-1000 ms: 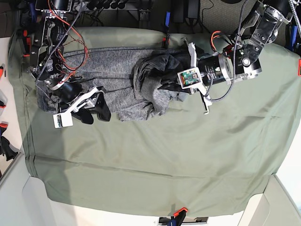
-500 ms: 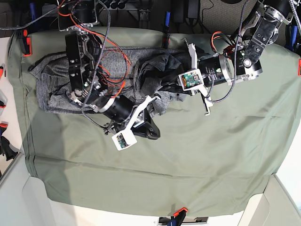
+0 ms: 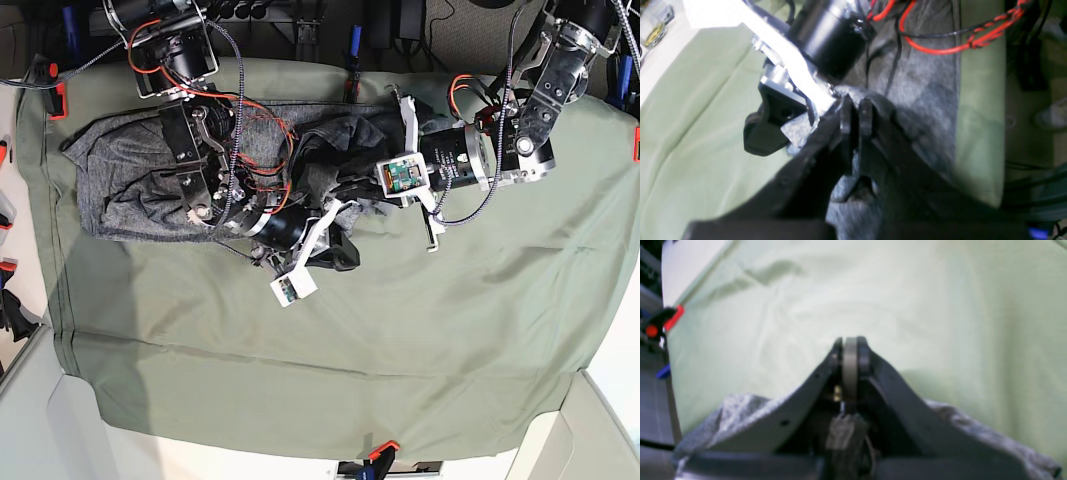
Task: Fold the T-shirt properly
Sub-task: 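Fold the grasped fabric over the middle with both grippers, then release the fabric and pull the right gripper back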
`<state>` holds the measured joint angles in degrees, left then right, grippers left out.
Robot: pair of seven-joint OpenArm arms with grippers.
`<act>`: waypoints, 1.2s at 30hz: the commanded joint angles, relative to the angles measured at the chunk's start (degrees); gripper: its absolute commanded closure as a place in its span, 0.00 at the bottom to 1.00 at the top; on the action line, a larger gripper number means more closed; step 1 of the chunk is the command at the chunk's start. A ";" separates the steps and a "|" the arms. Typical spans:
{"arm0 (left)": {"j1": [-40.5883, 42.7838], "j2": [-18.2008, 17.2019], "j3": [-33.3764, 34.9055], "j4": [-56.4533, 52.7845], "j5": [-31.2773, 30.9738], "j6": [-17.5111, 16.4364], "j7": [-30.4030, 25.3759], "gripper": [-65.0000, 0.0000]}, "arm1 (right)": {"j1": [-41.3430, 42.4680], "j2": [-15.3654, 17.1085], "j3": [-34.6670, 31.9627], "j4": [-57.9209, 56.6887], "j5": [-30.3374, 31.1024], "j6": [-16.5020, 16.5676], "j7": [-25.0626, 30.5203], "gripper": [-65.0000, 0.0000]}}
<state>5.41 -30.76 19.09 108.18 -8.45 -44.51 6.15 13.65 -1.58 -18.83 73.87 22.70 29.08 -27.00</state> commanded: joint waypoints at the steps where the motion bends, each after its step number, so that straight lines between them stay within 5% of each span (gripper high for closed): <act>1: -2.40 -0.37 -1.22 -0.39 0.15 4.51 -1.16 1.00 | -0.87 -0.44 -0.68 1.20 0.87 3.89 -1.62 1.00; 15: -2.19 -0.37 -1.22 -3.65 0.52 4.51 -1.20 1.00 | 2.12 0.61 9.27 3.28 0.92 3.69 -1.92 1.00; 27: -2.60 -0.39 -1.22 -3.48 0.57 4.51 -1.20 1.00 | 5.38 0.63 9.86 3.06 1.18 3.52 -2.89 1.00; 36: -2.71 -0.39 -1.22 -4.13 3.58 4.51 -1.20 1.00 | 0.63 0.59 9.84 3.06 10.84 4.24 -6.27 1.00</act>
<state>3.64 -30.61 18.31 103.37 -4.12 -39.83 6.39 12.88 -0.80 -9.02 75.96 32.21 32.64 -34.48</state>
